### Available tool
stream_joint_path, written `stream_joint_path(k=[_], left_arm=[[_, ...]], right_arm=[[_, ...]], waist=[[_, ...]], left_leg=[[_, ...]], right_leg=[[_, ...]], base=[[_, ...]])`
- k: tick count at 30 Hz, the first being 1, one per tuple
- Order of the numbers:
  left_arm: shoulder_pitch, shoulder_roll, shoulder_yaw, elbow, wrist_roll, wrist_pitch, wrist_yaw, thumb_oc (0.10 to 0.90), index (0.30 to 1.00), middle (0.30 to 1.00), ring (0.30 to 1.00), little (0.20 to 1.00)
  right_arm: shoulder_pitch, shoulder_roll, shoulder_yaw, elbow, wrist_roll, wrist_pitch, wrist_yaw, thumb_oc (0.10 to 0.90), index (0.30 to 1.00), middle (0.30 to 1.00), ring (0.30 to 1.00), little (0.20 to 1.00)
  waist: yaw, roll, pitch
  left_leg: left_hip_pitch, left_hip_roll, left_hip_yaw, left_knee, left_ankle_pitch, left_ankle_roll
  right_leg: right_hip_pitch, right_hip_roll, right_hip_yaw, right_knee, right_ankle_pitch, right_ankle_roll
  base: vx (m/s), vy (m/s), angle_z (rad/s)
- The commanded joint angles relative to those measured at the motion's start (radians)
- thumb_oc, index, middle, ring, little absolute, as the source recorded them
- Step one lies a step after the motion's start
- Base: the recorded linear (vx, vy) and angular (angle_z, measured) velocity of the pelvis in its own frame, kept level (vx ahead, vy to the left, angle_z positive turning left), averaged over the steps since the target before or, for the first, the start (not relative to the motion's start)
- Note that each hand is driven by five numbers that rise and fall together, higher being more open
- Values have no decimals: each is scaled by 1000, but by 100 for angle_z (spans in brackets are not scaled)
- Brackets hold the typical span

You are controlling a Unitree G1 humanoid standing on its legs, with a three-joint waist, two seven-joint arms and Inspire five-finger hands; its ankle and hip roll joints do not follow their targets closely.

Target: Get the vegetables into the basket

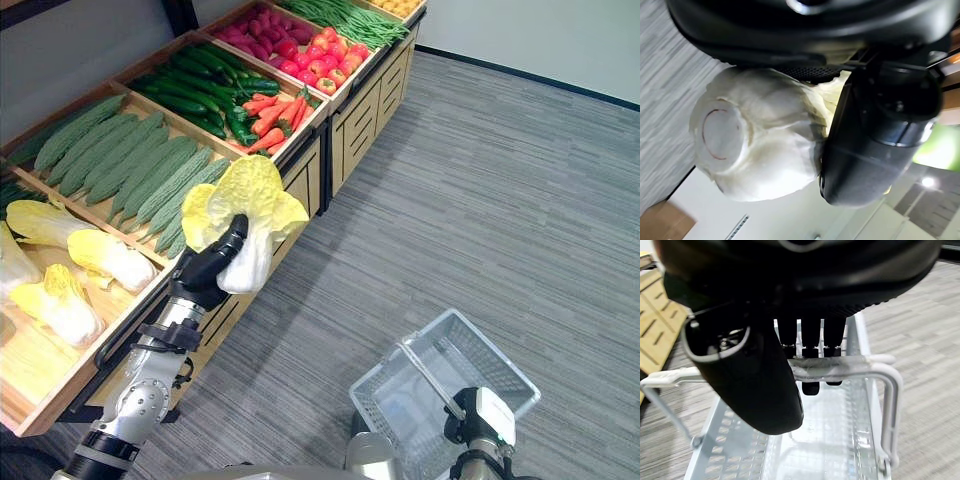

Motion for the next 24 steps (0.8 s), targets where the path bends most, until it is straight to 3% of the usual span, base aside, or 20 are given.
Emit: stream_joint_path(k=[1, 3, 4, 5, 6, 7, 8, 9, 10, 13, 15, 19, 20, 21, 22, 23, 24], left_arm=[[-123, 17, 34, -134, 1, -105, -44, 400, 300, 300, 300, 300], [-120, 14, 28, -131, 7, -115, -33, 400, 300, 300, 300, 300], [-120, 14, 28, -131, 7, -115, -33, 400, 300, 300, 300, 300], [-104, 25, 31, -135, 1, -128, -37, 400, 300, 300, 300, 300], [-107, 27, 30, -133, 5, -136, -39, 400, 300, 300, 300, 300], [-107, 26, 30, -133, 5, -136, -39, 400, 300, 300, 300, 300], [-112, 29, 24, -136, 6, -142, -36, 400, 300, 300, 300, 300], [-114, 33, 24, -135, 10, -145, -33, 400, 300, 300, 300, 300], [-112, 39, 27, -131, -3, -138, -42, 400, 300, 300, 300, 300], [-116, 38, 19, -122, -14, -134, -55, 400, 300, 300, 300, 300], [-109, 51, 25, -126, -14, -140, -64, 400, 300, 300, 300, 300], [-106, 62, 41, -113, -12, -149, -62, 400, 300, 300, 300, 300], [-97, 71, 49, -110, -6, -156, -57, 400, 300, 300, 300, 300], [-89, 82, 59, -108, 3, -160, -52, 400, 300, 300, 300, 300], [-86, 86, 60, -109, 8, -160, -52, 400, 300, 300, 300, 300], [-86, 86, 60, -109, 8, -160, -52, 400, 300, 300, 300, 300], [-79, 89, 65, -106, 14, -161, -51, 400, 300, 300, 300, 300]], right_arm=[[-76, -101, -28, -18, 44, -48, -80, 400, 300, 300, 300, 300], [-90, -109, -36, 9, 73, -53, -86, 400, 300, 300, 300, 300], [-90, -108, -36, 9, 73, -53, -86, 400, 300, 300, 300, 300], [-101, -119, -28, 0, 76, -63, -100, 400, 300, 300, 300, 300], [-103, -128, -26, 9, 75, -70, -101, 400, 300, 300, 300, 300], [-103, -128, -26, 9, 76, -71, -101, 400, 300, 300, 300, 300], [-115, -133, -23, 25, 81, -73, -109, 400, 300, 300, 300, 300], [-123, -136, -16, 37, 82, -78, -112, 400, 300, 300, 300, 300], [-109, -127, -10, 19, 74, -88, -115, 400, 300, 300, 300, 300], [-90, -116, -11, -16, 65, -90, -116, 400, 300, 300, 300, 300], [-95, -97, -10, -13, 62, -87, -111, 400, 300, 300, 300, 300], [-132, -84, 2, 1, 65, -85, -108, 400, 300, 300, 300, 300], [-152, -81, 3, 3, 68, -79, -105, 400, 300, 300, 300, 300], [-165, -88, -4, 13, 70, -74, -105, 400, 300, 300, 300, 300], [-172, -91, -8, 24, 70, -74, -107, 400, 300, 300, 300, 300], [-172, -91, -8, 24, 70, -74, -107, 400, 300, 300, 300, 300], [-181, -93, -13, 42, 70, -73, -109, 400, 300, 300, 300, 300]], waist=[[28, -29, 40], [69, -45, 53], [68, -45, 51], [101, -47, 52], [115, -41, 52], [114, -42, 54], [130, -36, 56], [134, -32, 56], [119, -30, 41], [107, -37, 20], [106, -56, 0], [119, -65, -1], [133, -68, 5], [151, -69, 5], [157, -67, 5], [155, -67, 5], [162, -67, 3]], left_leg=[[-145, -41, -281, 65, 83, -44], [-193, -144, -483, -3, -3, -5], [-195, -145, -483, -5, -1, -4], [-250, -155, -627, -98, 38, -3], [-272, -178, -683, -121, 56, -7], [-268, -180, -683, -122, 55, -7], [-278, -211, -751, -145, 65, -6], [-282, -218, -753, -144, 69, -10], [-244, -213, -706, -167, 53, 6], [-205, -222, -667, -201, 44, 26], [-176, -242, -589, -192, 2, 65], [-153, -237, -519, -174, -28, 82], [-133, -233, -476, -171, -38, 85], [-115, -227, -434, -173, -48, 86], [-105, -225, -418, -179, -50, 86], [-104, -225, -419, -180, -49, 86], [-94, -226, -402, -186, -52, 87]], right_leg=[[62, -7, 66, 29, -94, 7], [54, -23, 133, 39, -92, 20], [52, -23, 133, 39, -91, 20], [48, -13, 210, 41, -89, 30], [52, -9, 230, 45, -92, 33], [56, -11, 229, 46, -95, 34], [65, -5, 260, 51, -102, 34], [70, -2, 278, 57, -110, 35], [62, -6, 315, 67, -118, 45], [56, -32, 331, 65, -118, 64], [26, -73, 383, 65, -84, 109], [-15, -89, 388, 91, -47, 144], [-34, -105, 327, 111, -10, 154], [-45, -134, 193, 127, 24, 152], [-44, -146, 129, 132, 34, 150], [-42, -147, 128, 131, 34, 150], [-40, -162, 66, 129, 48, 151]], base=[[-52, 20, -53], [42, 21, -107], [164, 57, -137], [202, 82, -92], [208, 82, -72], [152, 82, -66], [120, 91, -97], [183, 281, -113], [108, 232, -116], [125, 261, -124], [114, 365, -26], [28, 162, -95], [15, 159, -56], [10, 134, -48], [8, 73, -80], [5, 49, -95], [38, 36, -55]])
